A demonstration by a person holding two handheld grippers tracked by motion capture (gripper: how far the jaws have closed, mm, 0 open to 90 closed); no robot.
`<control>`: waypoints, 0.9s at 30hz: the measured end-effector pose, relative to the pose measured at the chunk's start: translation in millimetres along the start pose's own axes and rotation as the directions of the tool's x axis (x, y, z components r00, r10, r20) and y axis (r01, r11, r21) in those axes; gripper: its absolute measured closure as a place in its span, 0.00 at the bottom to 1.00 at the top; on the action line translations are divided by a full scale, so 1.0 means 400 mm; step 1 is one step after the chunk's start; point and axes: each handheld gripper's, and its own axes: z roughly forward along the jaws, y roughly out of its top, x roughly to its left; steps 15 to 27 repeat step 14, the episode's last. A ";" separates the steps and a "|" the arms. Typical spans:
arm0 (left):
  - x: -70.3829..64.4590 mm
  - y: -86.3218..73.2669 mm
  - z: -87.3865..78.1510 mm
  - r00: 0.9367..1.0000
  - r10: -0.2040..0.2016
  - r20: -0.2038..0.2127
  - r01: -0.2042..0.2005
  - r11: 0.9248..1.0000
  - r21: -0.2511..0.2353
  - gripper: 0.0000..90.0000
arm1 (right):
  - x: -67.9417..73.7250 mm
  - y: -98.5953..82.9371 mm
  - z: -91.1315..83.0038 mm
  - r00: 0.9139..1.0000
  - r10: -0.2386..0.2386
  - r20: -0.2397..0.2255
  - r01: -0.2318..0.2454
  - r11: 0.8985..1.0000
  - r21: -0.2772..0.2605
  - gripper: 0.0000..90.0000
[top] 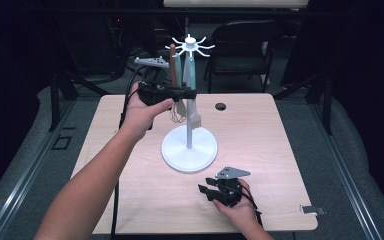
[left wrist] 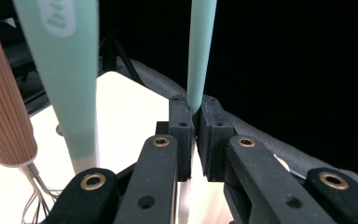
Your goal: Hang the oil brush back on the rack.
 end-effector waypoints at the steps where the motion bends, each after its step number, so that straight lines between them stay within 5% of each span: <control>1: 0.002 -0.001 0.001 1.000 -0.002 -0.012 0.002 1.000 -0.002 0.94 | 0.001 0.000 0.001 1.000 0.001 0.000 -0.001 1.000 -0.001 0.65; 11: -0.023 -0.050 -0.010 0.990 0.044 -0.134 -0.044 0.999 0.005 0.64 | -0.002 0.001 -0.004 1.000 -0.007 0.006 0.007 1.000 -0.001 0.65; 14: -0.026 -0.083 -0.018 0.987 0.051 -0.151 -0.048 0.999 0.026 0.62 | -0.002 0.001 -0.006 1.000 -0.004 0.007 0.004 1.000 -0.004 0.65; 27: -0.026 -0.083 -0.018 0.987 0.051 -0.151 -0.048 0.999 0.026 0.62 | -0.002 0.001 -0.006 1.000 -0.004 0.007 0.004 1.000 -0.004 0.65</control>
